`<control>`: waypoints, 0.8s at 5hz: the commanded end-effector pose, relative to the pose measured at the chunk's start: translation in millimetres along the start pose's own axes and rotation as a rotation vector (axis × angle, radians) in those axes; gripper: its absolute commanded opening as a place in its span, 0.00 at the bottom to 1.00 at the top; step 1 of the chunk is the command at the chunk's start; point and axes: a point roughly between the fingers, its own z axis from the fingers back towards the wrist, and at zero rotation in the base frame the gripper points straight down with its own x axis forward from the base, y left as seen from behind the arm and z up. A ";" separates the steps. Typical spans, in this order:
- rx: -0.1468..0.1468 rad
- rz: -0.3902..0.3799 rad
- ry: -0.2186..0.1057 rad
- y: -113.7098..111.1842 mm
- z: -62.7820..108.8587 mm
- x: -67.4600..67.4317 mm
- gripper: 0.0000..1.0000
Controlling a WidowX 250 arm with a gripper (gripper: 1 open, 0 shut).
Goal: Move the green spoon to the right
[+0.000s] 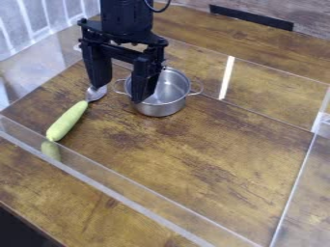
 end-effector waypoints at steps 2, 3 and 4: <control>0.011 0.020 0.002 34.5 -1.1 11.4 1.00; 0.024 0.096 -0.018 49.1 -3.5 4.5 1.00; 0.028 0.146 -0.016 43.0 -9.3 2.5 1.00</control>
